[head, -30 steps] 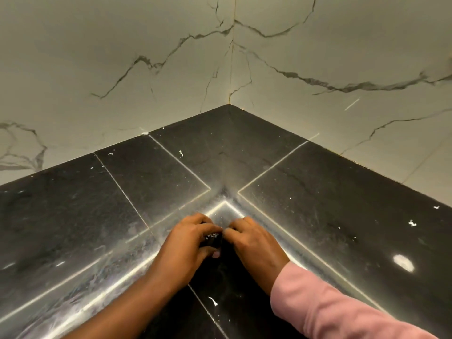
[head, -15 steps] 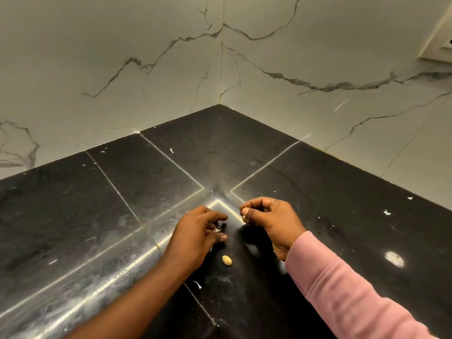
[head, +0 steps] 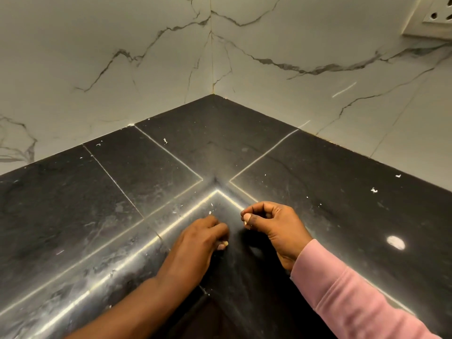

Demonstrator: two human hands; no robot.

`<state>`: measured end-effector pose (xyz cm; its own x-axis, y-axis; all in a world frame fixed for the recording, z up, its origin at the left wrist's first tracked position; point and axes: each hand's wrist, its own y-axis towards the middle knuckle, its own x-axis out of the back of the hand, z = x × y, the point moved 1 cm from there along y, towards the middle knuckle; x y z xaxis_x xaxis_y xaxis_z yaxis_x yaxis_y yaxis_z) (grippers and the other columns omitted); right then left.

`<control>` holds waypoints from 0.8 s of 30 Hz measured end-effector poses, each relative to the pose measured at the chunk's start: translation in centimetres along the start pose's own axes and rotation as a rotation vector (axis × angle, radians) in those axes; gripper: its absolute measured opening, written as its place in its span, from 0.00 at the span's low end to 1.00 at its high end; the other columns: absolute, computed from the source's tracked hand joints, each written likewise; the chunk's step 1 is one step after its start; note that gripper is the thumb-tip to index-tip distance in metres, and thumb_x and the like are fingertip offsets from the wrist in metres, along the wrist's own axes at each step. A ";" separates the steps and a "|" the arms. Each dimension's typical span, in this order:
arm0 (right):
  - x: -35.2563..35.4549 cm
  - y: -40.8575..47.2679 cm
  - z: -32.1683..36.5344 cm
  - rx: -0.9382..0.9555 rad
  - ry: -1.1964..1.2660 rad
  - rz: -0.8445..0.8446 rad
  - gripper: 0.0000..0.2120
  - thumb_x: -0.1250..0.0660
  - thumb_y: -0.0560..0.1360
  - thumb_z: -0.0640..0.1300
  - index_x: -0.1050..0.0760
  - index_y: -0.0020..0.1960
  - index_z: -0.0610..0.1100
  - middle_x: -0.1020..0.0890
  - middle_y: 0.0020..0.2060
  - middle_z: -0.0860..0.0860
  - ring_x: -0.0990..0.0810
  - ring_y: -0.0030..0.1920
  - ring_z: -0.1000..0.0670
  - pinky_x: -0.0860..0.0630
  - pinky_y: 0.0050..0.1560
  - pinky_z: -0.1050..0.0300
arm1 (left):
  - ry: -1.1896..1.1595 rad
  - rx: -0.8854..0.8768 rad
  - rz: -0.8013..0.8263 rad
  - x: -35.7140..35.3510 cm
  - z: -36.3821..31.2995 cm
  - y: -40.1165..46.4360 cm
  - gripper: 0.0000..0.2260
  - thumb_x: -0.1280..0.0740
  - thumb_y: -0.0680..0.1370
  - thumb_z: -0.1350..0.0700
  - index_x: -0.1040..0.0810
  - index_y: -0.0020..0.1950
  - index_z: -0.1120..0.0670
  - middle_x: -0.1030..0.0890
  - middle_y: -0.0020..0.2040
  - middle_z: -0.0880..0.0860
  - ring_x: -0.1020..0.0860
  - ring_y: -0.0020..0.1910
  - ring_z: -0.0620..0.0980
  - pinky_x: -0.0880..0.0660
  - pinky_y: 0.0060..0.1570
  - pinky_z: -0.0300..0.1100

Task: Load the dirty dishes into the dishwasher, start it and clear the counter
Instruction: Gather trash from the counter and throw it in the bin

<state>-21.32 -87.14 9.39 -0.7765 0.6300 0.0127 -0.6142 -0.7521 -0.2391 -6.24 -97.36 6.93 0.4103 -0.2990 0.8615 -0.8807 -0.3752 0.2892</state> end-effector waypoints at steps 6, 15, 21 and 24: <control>0.3 -5.4 0.5 -0.051 0.310 0.002 0.05 0.33 0.73 0.29 0.21 0.49 0.32 0.18 0.41 0.41 0.19 0.45 0.46 0.20 0.50 0.59 | -0.144 0.126 -0.064 1.5 -1.7 -0.5 0.06 0.37 0.69 0.67 0.25 0.40 0.56 0.22 0.38 0.51 0.23 0.38 0.49 0.23 0.39 0.45; -2.0 -23.0 -6.2 -0.035 0.304 0.090 0.06 0.33 0.73 0.31 0.20 0.47 0.38 0.16 0.42 0.43 0.18 0.43 0.50 0.20 0.50 0.58 | -0.359 0.331 0.016 5.1 -10.7 -19.4 0.05 0.29 0.76 0.57 0.23 0.44 0.49 0.20 0.38 0.45 0.25 0.35 0.36 0.30 0.36 0.32; -4.8 -29.1 -17.1 -0.157 -0.015 0.035 0.04 0.31 0.73 0.32 0.19 0.46 0.38 0.17 0.40 0.44 0.20 0.40 0.52 0.22 0.45 0.62 | -0.382 0.706 0.168 -2.1 -8.5 -32.9 0.04 0.30 0.77 0.55 0.24 0.43 0.50 0.19 0.41 0.51 0.21 0.40 0.48 0.25 0.38 0.43; -6.2 -30.3 -24.5 -0.231 -0.165 -0.008 0.04 0.31 0.73 0.32 0.19 0.44 0.39 0.18 0.36 0.45 0.21 0.38 0.52 0.24 0.42 0.65 | -0.432 0.932 0.165 -8.0 -6.4 -38.2 0.03 0.32 0.78 0.55 0.24 0.45 0.52 0.18 0.43 0.57 0.21 0.40 0.56 0.25 0.38 0.48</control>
<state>5.57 -63.55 -7.23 -0.7958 0.5815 0.1692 -0.5868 -0.6712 -0.4531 22.59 -75.03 -8.28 0.5131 -0.6280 0.5851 -0.4771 -0.7753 -0.4139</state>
